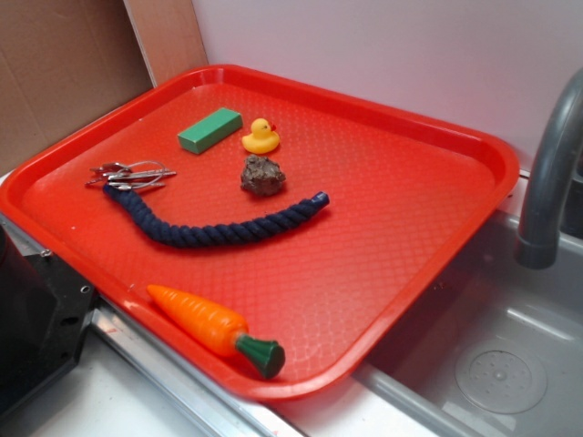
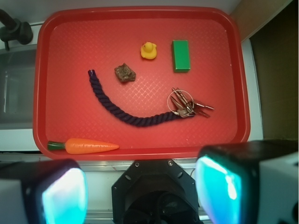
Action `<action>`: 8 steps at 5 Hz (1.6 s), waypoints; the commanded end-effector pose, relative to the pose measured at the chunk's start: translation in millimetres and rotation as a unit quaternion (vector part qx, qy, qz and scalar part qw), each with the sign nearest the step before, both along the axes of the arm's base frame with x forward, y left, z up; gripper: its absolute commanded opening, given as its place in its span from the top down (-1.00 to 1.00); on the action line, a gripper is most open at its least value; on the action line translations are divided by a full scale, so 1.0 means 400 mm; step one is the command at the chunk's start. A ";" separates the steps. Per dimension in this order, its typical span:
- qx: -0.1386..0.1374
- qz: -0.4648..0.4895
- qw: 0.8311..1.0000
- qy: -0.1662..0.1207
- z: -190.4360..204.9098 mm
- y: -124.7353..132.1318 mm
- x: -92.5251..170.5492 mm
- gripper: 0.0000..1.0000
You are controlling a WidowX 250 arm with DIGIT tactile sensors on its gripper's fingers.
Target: Grab the green block.
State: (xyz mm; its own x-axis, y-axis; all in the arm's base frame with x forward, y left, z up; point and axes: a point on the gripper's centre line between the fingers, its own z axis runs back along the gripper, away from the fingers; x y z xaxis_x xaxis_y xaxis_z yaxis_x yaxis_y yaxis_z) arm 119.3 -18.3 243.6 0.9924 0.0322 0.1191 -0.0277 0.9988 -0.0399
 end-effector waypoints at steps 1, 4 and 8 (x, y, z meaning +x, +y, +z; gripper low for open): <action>0.000 0.000 1.000 0.000 0.000 0.000 0.000 -1.00; 0.029 0.057 0.998 0.010 -0.347 0.202 0.181 -1.00; 0.028 0.021 0.999 0.003 -0.547 0.246 0.398 -1.00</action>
